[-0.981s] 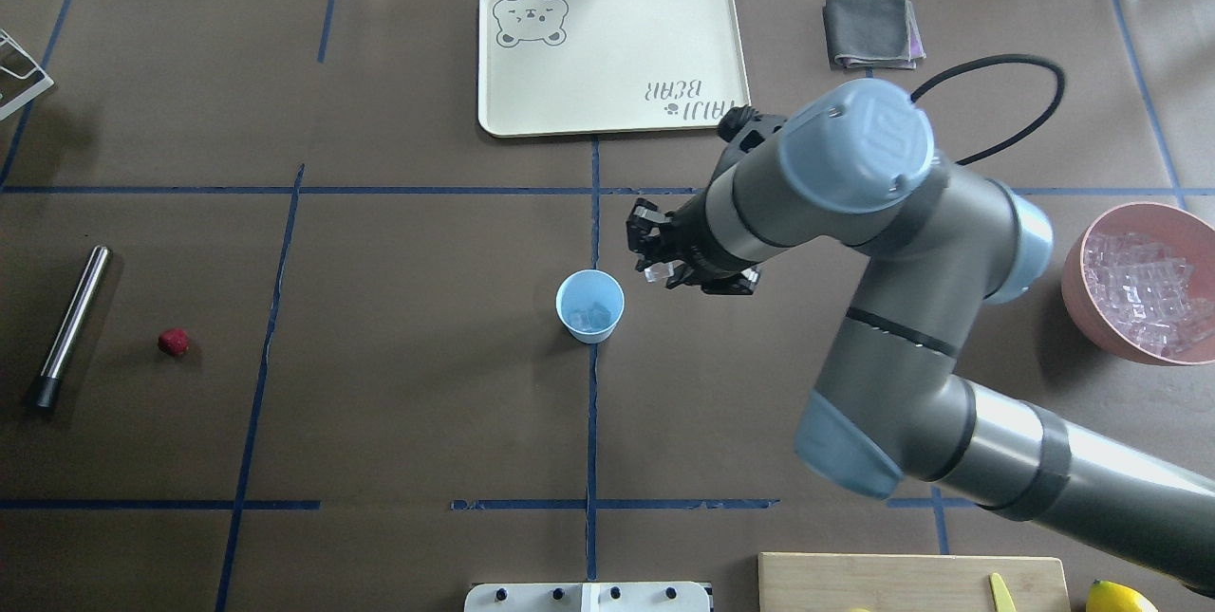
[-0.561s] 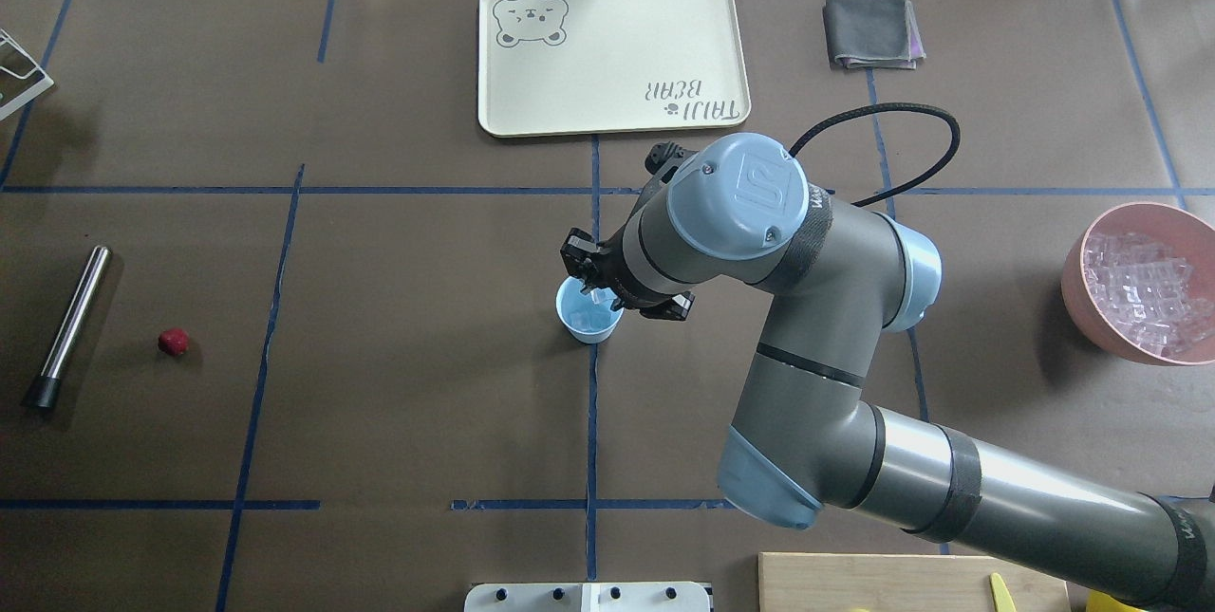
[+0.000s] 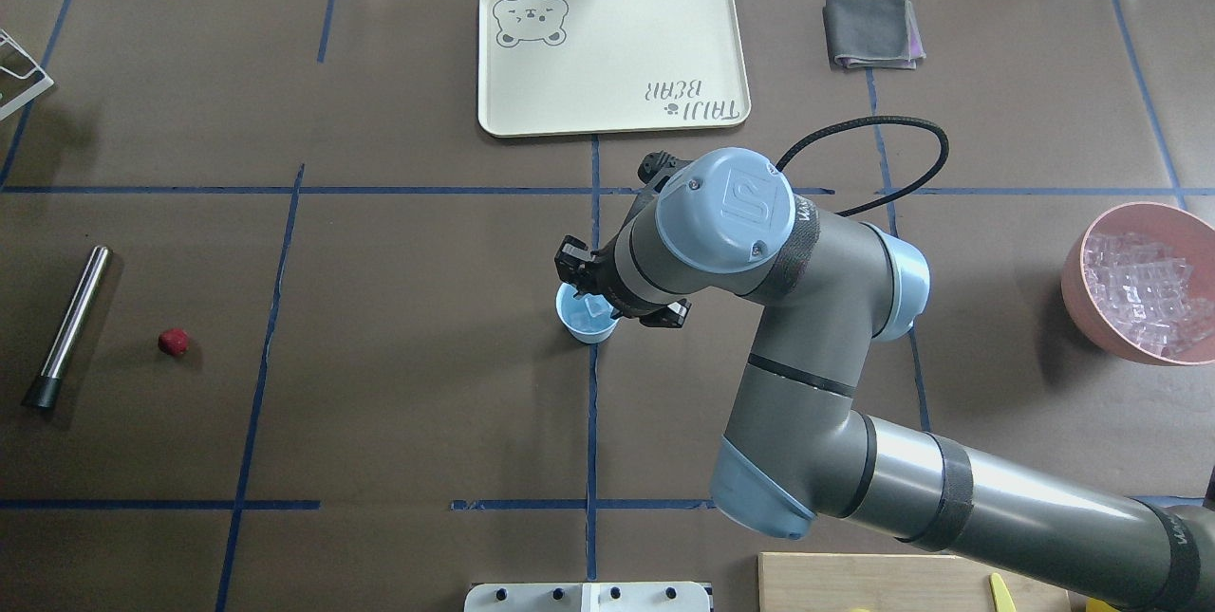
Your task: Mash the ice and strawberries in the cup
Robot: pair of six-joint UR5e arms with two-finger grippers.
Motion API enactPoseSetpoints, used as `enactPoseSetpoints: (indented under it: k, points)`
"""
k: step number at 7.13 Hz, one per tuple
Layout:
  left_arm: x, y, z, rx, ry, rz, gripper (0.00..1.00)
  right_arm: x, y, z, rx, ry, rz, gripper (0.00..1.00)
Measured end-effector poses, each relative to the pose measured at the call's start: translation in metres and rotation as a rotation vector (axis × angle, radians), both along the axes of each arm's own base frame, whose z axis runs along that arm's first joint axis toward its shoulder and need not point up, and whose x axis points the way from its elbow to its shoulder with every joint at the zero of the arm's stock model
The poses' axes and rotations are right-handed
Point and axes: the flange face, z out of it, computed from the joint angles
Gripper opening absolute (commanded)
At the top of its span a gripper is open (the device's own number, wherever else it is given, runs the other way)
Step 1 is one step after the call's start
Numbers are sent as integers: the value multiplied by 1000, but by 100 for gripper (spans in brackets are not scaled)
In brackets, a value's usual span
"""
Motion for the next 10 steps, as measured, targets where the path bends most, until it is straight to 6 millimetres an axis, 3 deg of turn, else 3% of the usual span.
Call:
enactPoseSetpoints:
  k: [2,3,4,5,7,9,10]
  points:
    - [24,-2,-3,-25,-7,26,100,16,-7,-4,3,-16,5,100]
    - [46,-3,-8,-49,-17,24,100,42,-15,5,-8,-24,-3,100]
    - [74,-3,-11,-66,-40,9,100,87,-28,25,-14,-29,-24,100]
    - [107,-3,-5,-84,-58,-22,100,143,-46,49,-5,-33,-52,100]
    - [177,-6,11,-170,-51,-123,100,260,-70,119,59,-3,-108,100]
    - [235,1,14,-186,-100,-181,100,345,-73,192,154,85,-149,100]
    - [249,2,17,-177,-123,-194,100,378,-74,218,195,136,-177,100]
